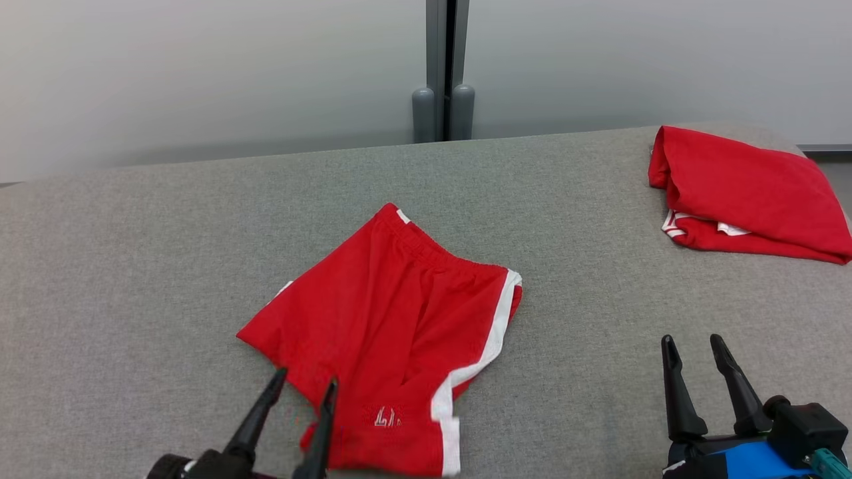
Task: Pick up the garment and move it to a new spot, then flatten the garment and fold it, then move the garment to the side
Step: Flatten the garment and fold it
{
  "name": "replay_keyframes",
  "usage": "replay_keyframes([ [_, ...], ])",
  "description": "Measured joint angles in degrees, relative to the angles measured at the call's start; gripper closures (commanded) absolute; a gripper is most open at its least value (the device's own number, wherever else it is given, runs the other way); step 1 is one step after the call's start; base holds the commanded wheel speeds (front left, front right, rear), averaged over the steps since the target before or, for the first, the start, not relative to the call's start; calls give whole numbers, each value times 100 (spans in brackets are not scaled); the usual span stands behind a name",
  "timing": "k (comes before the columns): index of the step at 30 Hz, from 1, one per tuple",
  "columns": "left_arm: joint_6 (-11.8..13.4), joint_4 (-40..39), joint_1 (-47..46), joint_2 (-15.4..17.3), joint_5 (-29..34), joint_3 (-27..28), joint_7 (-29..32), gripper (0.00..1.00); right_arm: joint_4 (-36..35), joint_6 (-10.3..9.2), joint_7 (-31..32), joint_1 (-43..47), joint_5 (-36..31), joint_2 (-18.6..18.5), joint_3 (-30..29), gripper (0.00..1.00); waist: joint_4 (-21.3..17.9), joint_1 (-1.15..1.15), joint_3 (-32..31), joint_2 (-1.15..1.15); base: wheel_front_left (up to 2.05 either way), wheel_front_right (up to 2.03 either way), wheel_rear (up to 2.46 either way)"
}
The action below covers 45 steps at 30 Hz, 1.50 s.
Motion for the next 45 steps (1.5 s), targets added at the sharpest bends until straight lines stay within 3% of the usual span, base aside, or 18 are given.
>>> replay_keyframes([
  [6, 0, -109, -486, -94, 34, 666, 0, 0, 2, 0, 0, -11, 0, 0, 40, 0, -84, 0, 42, 0, 0, 0, 0],
  [12, 0, 263, -1006, -69, 94, 1065, 0, 0, 9, 0, 0, -41, -1, 0, 65, 0, -228, 0, 169, 0, 0, 0, 0],
  [21, 0, 1561, -1550, -13, 93, 1377, -2, 0, 24, 1, 0, -143, 2, 0, 79, 0, -394, 1, 353, 0, 0, 0, 0],
  [31, 0, 3254, -1984, -3, -155, 1085, -5, 0, 70, 0, 0, -165, 1, 0, 111, 0, -460, 0, 382, 0, 0, 0, 0],
  [44, 0, 4754, -2796, 116, -514, 337, 178, 0, 98, 0, 0, -229, -45, 0, 162, 0, -477, 0, 412, 0, 0, 0, 0],
  [45, 0, 4848, -2881, 115, -570, 281, 188, 13, 102, 0, 0, -232, -46, 0, 163, 0, -488, 0, 412, 0, 0, 0, 0],
])
